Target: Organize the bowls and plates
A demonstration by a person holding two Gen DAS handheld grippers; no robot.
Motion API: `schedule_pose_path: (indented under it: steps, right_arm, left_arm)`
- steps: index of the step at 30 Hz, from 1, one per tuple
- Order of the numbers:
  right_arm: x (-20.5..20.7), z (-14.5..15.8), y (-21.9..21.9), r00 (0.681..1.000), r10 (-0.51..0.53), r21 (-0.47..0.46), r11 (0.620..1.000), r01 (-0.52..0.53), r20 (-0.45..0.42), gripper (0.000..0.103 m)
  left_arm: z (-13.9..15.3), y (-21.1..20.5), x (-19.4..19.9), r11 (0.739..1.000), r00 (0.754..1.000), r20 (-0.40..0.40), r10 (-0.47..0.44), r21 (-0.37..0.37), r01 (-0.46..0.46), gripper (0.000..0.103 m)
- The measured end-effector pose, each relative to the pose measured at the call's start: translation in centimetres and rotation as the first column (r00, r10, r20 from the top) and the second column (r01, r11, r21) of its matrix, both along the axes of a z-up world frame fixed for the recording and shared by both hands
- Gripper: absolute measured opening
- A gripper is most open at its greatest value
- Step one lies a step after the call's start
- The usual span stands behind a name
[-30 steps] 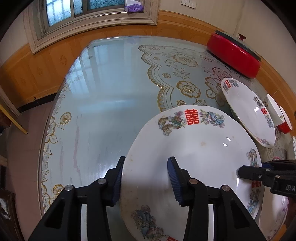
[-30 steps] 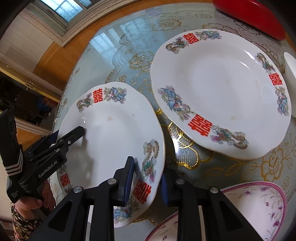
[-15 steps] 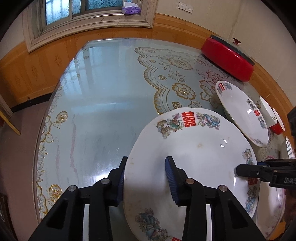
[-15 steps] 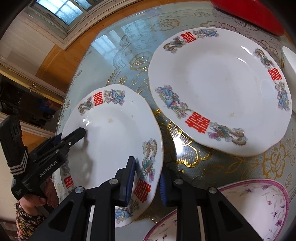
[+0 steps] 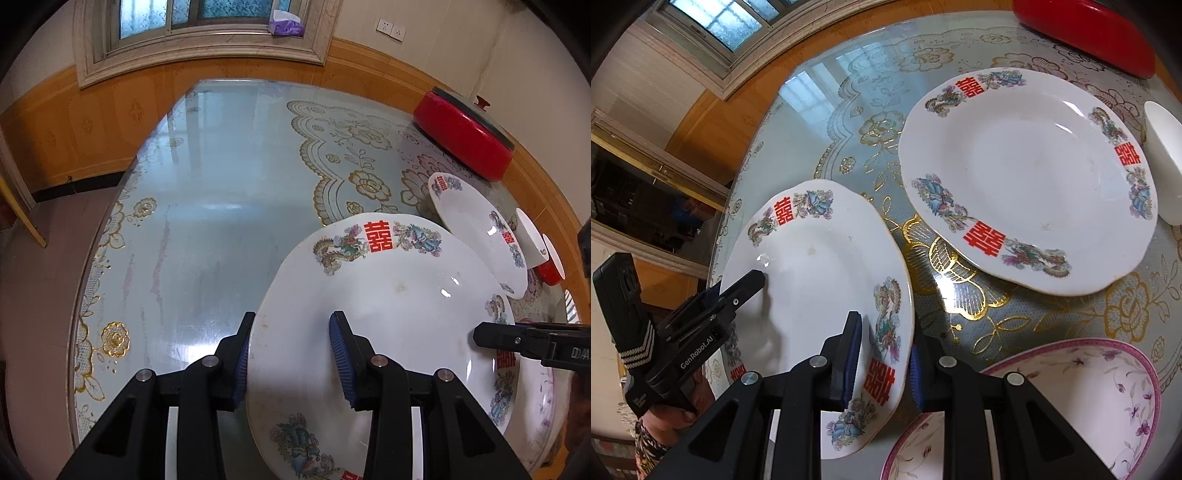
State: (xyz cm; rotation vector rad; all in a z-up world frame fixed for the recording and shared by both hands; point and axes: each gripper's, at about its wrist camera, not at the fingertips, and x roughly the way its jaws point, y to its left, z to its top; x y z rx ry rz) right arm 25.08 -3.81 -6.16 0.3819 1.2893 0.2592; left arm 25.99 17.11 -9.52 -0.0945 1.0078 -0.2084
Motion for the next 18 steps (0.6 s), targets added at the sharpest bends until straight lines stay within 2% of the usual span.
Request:
schedule_pose_path:
  steps: [8,18]
  right_arm:
    - [-1.1,1.9,-1.5,0.999,-0.016,0.009,1.000,0.016,0.038,0.023]
    - [-3.8,4.3,-4.4,0.994,-0.069,0.031,0.997,0.066,0.081,0.023]
  left_arm:
    - [1.9,-1.0,-1.2,1.000,1.000,0.029,0.006,-0.018,-0.006,0.040]
    - [4.8,-4.0,-2.8,0.999,0.995,0.087,-0.045,-0.014,0.046,0.040]
